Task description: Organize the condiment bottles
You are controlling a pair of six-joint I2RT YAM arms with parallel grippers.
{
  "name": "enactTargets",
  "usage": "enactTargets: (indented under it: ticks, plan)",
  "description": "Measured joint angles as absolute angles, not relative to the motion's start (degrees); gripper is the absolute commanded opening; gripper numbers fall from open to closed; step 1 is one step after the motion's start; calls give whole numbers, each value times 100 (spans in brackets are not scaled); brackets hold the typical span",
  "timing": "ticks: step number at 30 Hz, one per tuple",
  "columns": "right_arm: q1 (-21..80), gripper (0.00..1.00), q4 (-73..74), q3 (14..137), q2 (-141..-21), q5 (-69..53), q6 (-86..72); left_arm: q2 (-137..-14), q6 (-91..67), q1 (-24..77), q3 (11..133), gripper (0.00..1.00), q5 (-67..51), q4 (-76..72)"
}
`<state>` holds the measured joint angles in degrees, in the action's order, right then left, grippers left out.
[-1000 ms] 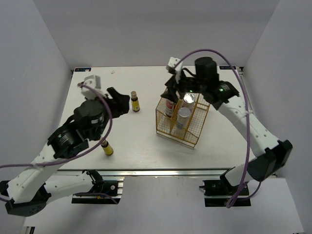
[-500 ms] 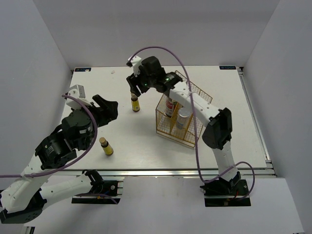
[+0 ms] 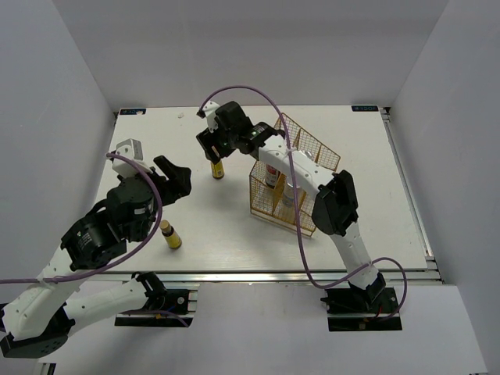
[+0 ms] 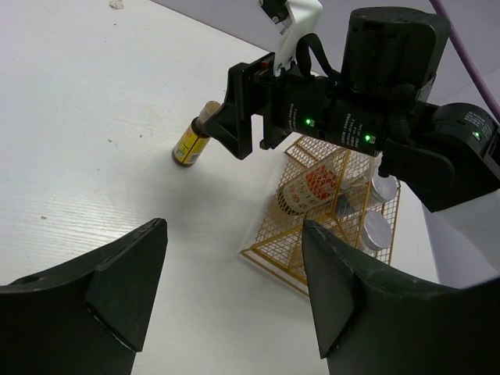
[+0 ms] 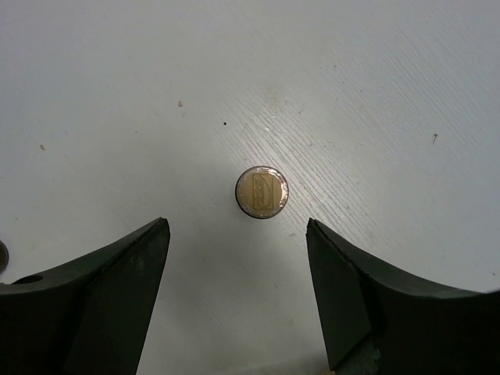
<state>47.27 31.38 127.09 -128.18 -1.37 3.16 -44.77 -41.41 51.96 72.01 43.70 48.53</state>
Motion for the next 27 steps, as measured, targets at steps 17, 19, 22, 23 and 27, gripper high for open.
enactTargets:
  ticks: [17, 19, 22, 23, 27]
  plan:
    - [4718, 68, 2812, 12857, -13461, 327, 316, -4442, -4254, 5196, 7159, 80, 4355, 5013]
    - [4694, 65, 2764, 12860, -13487, 325, 316, -4442, -4274, 5196, 7159, 80, 4346, 5035]
    - [4689, 58, 2661, 12860, -13515, 292, 320, -4442, -4298, 5196, 7159, 81, 4338, 5072]
    - [4689, 57, 2644, 12860, -13522, 281, 320, -4442, -4307, 5196, 7159, 81, 4329, 5081]
    - [4681, 43, 2628, 12879, -13539, 215, 327, -4442, -4335, 5196, 7159, 81, 4303, 5103]
